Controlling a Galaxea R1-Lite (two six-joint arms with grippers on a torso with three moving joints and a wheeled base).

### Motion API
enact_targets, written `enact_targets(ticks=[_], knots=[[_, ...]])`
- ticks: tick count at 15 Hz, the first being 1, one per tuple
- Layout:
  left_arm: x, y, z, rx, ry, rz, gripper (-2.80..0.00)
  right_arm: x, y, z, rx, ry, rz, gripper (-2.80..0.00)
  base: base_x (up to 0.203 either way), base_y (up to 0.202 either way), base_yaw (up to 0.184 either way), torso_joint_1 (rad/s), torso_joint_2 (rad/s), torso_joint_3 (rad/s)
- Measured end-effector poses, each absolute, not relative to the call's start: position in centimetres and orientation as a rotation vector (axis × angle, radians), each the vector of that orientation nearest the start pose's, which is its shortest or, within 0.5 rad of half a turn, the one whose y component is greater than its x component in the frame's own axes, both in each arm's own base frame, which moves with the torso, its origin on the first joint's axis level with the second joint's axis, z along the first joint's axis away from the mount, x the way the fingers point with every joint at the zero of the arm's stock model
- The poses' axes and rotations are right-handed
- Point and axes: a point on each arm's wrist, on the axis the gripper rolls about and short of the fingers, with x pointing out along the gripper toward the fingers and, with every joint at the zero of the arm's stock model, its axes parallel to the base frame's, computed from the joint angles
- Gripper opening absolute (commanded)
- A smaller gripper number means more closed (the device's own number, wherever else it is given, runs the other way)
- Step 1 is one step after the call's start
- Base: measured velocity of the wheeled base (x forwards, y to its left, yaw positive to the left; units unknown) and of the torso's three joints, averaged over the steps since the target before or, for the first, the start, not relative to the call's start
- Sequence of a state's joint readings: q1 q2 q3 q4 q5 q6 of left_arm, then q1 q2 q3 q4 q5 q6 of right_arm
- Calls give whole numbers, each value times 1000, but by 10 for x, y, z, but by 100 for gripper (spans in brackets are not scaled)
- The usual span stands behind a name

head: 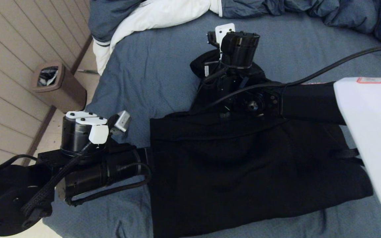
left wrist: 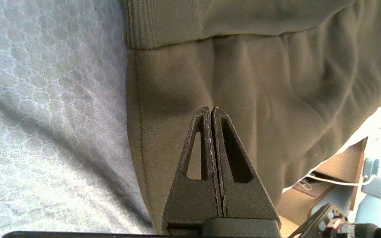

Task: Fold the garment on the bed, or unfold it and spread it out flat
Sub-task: Unfold the black sweatshirt

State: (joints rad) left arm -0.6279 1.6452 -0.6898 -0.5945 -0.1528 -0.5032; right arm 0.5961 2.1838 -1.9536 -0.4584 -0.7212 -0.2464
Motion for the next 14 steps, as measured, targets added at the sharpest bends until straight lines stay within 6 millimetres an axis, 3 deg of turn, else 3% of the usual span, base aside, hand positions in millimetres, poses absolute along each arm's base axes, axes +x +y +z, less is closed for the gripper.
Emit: enact_targets(ticks=[6,14], knots=[[226,-169,160,-379,557,-661,-280,400,201,318,-68,-270,-268,-280,0,0,0,0,0,0],[228,-173,155,-382,546,-670,-280,409,167,327,-62,-297,-339,-280,0,0,0,0,0,0]])
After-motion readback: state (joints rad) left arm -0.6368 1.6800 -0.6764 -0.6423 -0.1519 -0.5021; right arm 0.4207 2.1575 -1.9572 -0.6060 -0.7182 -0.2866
